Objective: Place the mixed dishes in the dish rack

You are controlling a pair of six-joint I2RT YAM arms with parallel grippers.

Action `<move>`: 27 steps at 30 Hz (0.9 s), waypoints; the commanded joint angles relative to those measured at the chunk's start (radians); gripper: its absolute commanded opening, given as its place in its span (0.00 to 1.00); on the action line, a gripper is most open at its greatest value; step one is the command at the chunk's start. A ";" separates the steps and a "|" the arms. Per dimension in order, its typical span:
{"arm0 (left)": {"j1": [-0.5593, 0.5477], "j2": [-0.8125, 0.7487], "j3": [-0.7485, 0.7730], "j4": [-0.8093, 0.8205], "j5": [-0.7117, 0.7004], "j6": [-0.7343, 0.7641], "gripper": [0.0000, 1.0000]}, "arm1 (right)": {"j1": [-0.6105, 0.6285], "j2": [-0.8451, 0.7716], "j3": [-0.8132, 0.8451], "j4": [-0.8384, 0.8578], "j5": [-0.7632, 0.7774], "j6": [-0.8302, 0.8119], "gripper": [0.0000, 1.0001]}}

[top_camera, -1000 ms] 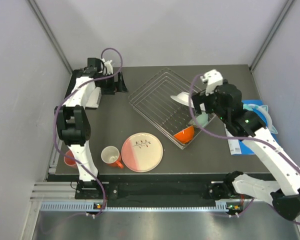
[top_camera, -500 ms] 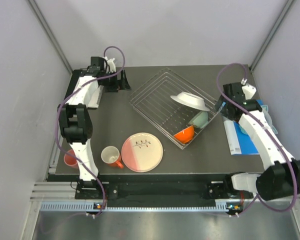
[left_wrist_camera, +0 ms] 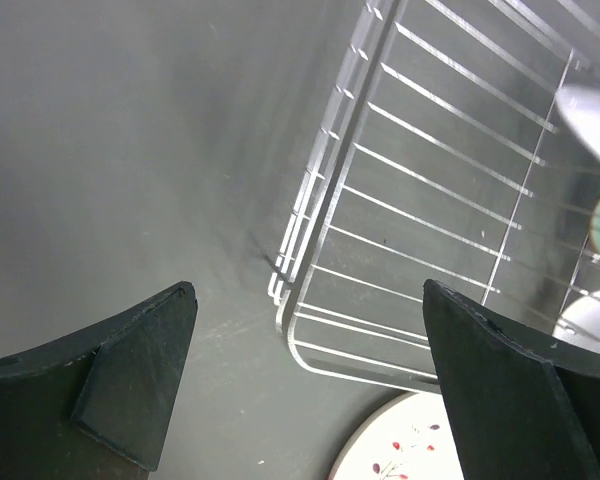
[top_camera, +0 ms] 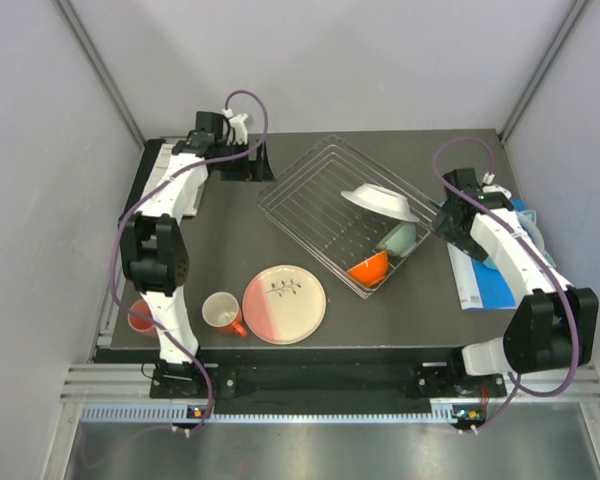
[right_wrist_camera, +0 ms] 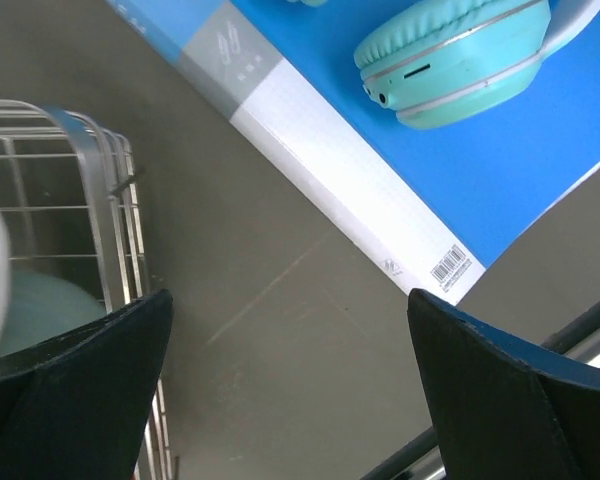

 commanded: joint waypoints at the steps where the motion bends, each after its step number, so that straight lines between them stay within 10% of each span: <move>1: -0.035 -0.016 -0.028 0.039 -0.047 0.041 0.99 | -0.010 0.037 -0.031 0.002 0.035 0.010 1.00; 27: -0.055 -0.062 -0.281 0.047 -0.110 0.214 0.99 | -0.067 0.394 0.207 0.117 -0.074 -0.042 1.00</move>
